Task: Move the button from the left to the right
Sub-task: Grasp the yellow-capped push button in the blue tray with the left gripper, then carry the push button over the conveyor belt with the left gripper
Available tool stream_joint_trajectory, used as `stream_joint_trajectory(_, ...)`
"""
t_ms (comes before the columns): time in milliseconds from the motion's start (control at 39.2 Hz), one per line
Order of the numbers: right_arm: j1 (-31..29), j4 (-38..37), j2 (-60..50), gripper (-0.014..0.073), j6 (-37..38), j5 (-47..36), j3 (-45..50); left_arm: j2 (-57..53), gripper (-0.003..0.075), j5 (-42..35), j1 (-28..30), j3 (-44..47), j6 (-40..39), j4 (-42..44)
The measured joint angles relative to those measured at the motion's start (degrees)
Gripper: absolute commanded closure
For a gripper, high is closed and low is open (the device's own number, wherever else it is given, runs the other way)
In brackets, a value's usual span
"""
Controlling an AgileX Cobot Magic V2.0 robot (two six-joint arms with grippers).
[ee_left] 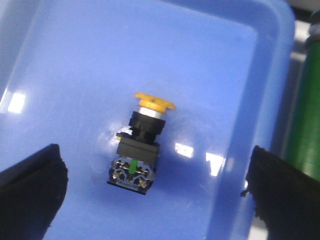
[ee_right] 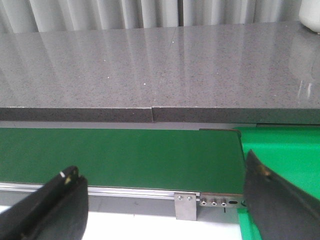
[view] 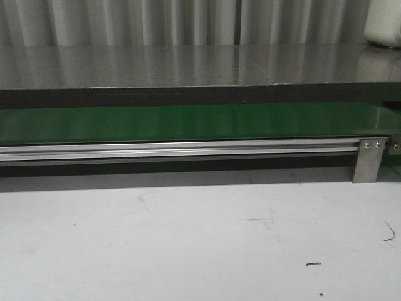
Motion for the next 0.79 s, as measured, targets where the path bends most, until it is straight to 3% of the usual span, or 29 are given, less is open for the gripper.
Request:
stream_joint_trajectory(485, 0.00, 0.00, 0.00, -0.0052, 0.00, 0.00, 0.00, 13.26, 0.0054, 0.63, 1.04, -3.30, 3.03, 2.37)
stream_joint_trajectory(561, 0.00, 0.00, 0.00, -0.0052, 0.00, 0.00, 0.00, 13.51, 0.0131, 0.63, 1.04, -3.30, 3.13, 2.79)
stream_joint_trajectory(791, 0.00, 0.00, 0.00, -0.0052, 0.00, 0.00, 0.00, 13.51, 0.0523, 0.73, 0.94, -4.13, 3.13, 3.58)
